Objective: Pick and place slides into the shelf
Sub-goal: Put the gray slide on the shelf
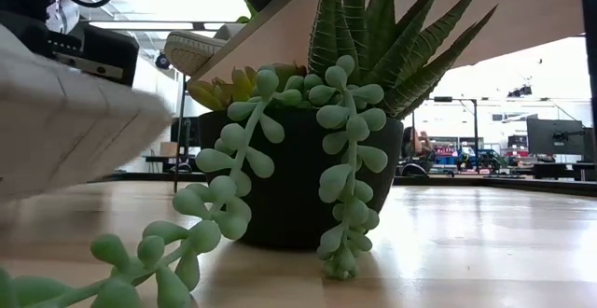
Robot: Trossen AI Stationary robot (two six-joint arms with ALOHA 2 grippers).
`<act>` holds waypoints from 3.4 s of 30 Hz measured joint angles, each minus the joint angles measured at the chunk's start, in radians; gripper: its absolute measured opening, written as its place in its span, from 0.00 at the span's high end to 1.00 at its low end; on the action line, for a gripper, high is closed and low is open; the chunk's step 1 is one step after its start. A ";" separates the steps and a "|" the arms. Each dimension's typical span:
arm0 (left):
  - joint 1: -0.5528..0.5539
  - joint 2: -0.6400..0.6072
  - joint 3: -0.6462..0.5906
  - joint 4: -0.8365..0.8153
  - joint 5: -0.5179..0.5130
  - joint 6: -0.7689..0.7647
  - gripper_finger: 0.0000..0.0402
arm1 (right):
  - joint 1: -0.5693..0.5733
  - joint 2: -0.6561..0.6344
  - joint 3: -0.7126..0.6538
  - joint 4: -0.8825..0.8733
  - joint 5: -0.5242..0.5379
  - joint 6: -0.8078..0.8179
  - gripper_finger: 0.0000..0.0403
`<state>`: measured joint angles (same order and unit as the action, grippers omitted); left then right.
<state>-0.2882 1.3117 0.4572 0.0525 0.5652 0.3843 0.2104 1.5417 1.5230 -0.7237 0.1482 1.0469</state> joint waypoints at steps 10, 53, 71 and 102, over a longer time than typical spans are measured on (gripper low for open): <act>0.000 -0.005 0.000 -0.004 0.015 -0.058 0.99 | 0.000 0.000 0.000 -0.006 -0.001 -0.019 0.85; -0.010 -0.040 0.735 -1.242 -0.325 -0.155 1.00 | -0.089 -0.012 0.000 -0.155 -0.069 -0.530 0.85; -0.100 -0.037 0.937 -1.460 -0.284 -0.261 1.00 | -0.145 -0.031 0.000 -0.132 -0.100 -0.584 0.85; 0.082 0.220 1.389 -1.625 -0.507 0.223 1.00 | -0.112 -0.096 0.000 -0.239 0.042 -0.410 0.85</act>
<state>-0.2062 1.5321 1.8460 -1.5722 0.0586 0.6073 0.0983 1.4461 1.5230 -0.9622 0.1906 0.6365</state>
